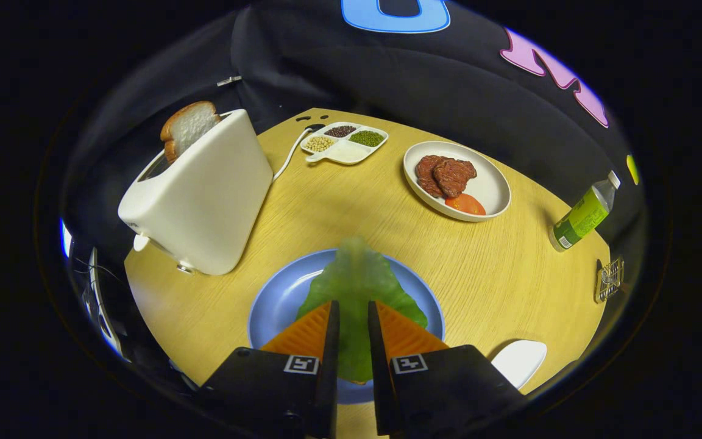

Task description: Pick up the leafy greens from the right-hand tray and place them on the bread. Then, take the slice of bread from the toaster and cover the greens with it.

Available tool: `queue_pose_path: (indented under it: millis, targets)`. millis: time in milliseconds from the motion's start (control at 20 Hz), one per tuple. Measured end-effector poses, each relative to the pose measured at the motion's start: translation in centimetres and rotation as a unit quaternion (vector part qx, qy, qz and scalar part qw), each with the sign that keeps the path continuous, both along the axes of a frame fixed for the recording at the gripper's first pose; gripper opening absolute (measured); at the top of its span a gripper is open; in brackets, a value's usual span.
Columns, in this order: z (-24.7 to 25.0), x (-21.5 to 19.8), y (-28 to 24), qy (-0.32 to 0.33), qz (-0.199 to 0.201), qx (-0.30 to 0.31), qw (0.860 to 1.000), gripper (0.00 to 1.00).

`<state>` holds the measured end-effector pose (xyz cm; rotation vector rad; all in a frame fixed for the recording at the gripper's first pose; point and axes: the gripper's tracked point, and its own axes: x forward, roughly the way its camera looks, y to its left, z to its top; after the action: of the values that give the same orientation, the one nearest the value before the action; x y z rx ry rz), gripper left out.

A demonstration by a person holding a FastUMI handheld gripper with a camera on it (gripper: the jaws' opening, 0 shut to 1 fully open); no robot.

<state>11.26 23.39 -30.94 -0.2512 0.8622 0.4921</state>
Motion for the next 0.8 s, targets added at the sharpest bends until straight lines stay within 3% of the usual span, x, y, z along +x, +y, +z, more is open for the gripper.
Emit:
queue_pose_path:
  millis: [100,250,300,350,400,800]
  targets:
    - [0.3,0.0,0.1,-0.007,-0.001,0.001,1.0,0.34]
    - [1.5,-0.4,0.7,-0.013,0.001,0.013,1.0,0.68]
    - [1.8,-0.5,1.1,-0.016,0.002,0.018,1.0,0.74]
    - [2.4,-0.6,1.3,-0.02,0.003,0.023,1.0,0.91]
    - [3.4,-0.7,1.8,-0.026,0.006,0.03,0.999,0.98]
    - [12.3,0.3,7.3,-0.092,0.037,0.072,0.992,1.0]
